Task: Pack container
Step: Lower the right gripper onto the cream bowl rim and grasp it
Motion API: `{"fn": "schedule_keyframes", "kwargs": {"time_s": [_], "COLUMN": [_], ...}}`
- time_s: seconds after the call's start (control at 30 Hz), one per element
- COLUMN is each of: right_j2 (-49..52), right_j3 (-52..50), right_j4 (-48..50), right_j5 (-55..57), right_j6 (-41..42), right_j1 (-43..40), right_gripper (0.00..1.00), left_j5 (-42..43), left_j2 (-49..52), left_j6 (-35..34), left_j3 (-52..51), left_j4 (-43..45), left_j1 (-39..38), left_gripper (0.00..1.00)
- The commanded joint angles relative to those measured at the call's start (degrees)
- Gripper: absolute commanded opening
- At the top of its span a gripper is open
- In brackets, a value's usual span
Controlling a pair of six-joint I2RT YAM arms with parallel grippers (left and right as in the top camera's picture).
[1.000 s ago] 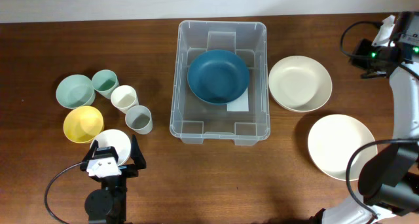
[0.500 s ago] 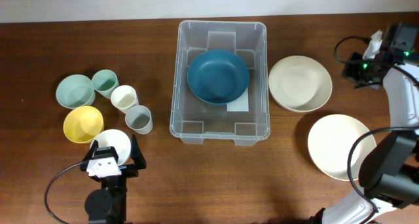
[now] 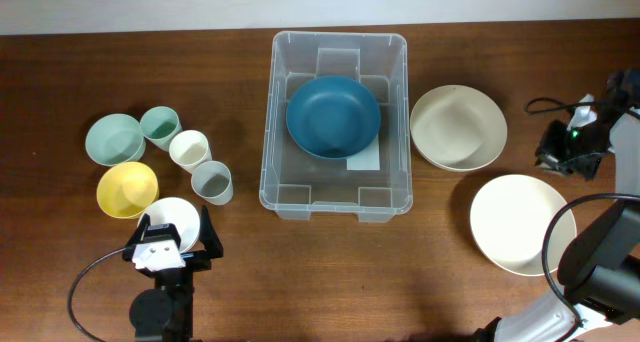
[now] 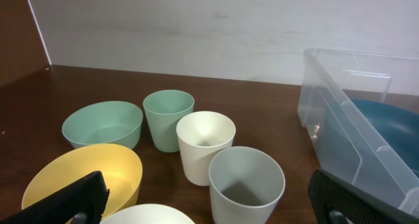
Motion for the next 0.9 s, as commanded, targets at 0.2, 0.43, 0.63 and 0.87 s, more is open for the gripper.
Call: {"fn": "schedule_keyframes", "kwargs": {"time_s": [0.2, 0.43, 0.63, 0.87], "right_j2": [0.1, 0.1, 0.1, 0.1], "right_j3": [-4.1, -13.7, -20.3, -21.2], "right_j4": [-5.5, 1.2, 13.7, 25.8], "right_j5": [1.7, 2.1, 3.7, 6.1], "right_j6": [-0.8, -0.5, -0.2, 1.1], "right_j1": [0.3, 0.3, 0.2, 0.2], "right_gripper": [0.04, 0.04, 0.04, 0.04], "left_j5": [0.1, 0.1, 0.1, 0.1], "left_j2": [-0.4, -0.4, -0.4, -0.4], "left_j6": [1.1, 1.1, 1.1, 1.1], "left_j3": [-0.4, -0.4, -0.4, -0.4], "left_j4": [0.1, 0.1, 0.1, 0.1], "left_j1": [-0.2, -0.2, -0.2, -0.2], "left_gripper": [1.00, 1.00, 1.00, 1.00]}}
